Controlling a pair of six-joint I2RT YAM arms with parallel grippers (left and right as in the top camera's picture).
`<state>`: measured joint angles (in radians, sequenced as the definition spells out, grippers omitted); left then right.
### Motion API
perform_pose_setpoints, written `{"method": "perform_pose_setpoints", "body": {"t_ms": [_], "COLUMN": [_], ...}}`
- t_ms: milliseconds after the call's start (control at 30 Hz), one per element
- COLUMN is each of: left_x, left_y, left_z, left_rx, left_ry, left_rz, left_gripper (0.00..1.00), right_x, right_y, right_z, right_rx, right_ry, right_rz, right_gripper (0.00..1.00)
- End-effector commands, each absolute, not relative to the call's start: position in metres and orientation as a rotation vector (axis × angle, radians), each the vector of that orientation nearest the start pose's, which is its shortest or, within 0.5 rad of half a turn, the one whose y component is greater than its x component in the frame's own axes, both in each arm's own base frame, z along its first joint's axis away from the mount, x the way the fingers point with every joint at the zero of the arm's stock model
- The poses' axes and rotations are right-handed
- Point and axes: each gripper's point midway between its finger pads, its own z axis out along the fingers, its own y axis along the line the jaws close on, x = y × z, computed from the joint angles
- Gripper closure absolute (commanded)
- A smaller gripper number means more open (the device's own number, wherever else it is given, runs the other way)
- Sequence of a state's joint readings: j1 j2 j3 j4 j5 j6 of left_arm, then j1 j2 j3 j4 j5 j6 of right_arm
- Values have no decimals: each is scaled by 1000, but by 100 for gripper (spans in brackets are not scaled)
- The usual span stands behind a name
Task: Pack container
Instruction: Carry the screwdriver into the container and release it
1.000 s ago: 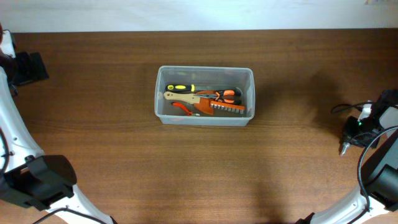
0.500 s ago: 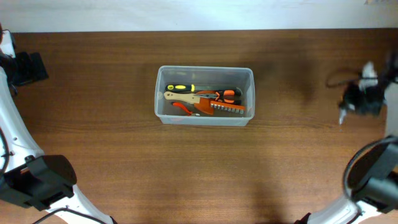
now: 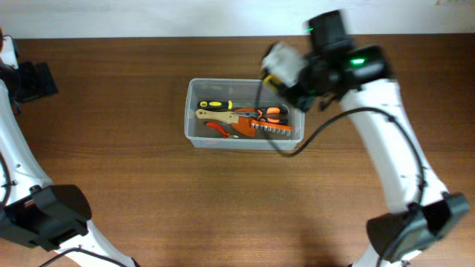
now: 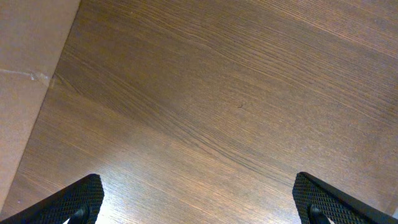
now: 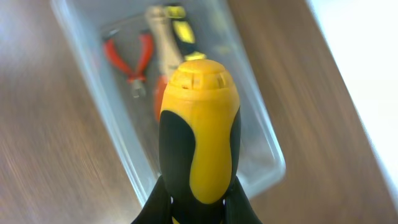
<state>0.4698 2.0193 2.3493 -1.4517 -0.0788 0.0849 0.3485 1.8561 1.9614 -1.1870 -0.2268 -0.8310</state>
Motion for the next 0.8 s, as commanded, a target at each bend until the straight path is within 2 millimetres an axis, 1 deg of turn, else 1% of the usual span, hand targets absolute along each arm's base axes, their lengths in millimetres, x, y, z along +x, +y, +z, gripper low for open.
{"method": "perform_pose_setpoints", "body": {"t_ms": [0, 67, 133, 233, 300, 400, 467, 533, 667, 733, 767], "left_x": [396, 396, 396, 396, 396, 396, 396, 396, 396, 396, 396], "left_y": [216, 216, 216, 216, 216, 216, 216, 216, 216, 216, 216], "left_z": [282, 282, 282, 282, 282, 282, 282, 282, 282, 282, 282], "left_rx": [-552, -552, -552, -551, -552, -552, -552, -552, -552, -552, -552], "left_ry": [2618, 2618, 2618, 2619, 2618, 2618, 2618, 2618, 2618, 2618, 2618], "left_rz": [273, 273, 273, 273, 273, 273, 273, 273, 273, 273, 273], "left_gripper": [1, 1, 1, 1, 1, 1, 1, 1, 1, 1, 1], "right_x": [402, 403, 407, 412, 410, 403, 395, 391, 391, 391, 392], "right_y": [210, 215, 215, 213, 214, 214, 218, 223, 226, 226, 226], "right_z": [211, 193, 172, 139, 115, 86, 71, 61, 47, 45, 45], "right_rx": [-1919, -2036, -2122, -2177, -2208, -2261, -2290, -2312, -2327, -2327, -2321], "right_ry": [1855, 1781, 1741, 1770, 1807, 1858, 1875, 1878, 1883, 1886, 1892], "right_rz": [66, 64, 73, 121, 176, 243, 301, 328, 344, 343, 339], "right_gripper": [96, 96, 96, 96, 96, 96, 96, 96, 95, 84, 65]}}
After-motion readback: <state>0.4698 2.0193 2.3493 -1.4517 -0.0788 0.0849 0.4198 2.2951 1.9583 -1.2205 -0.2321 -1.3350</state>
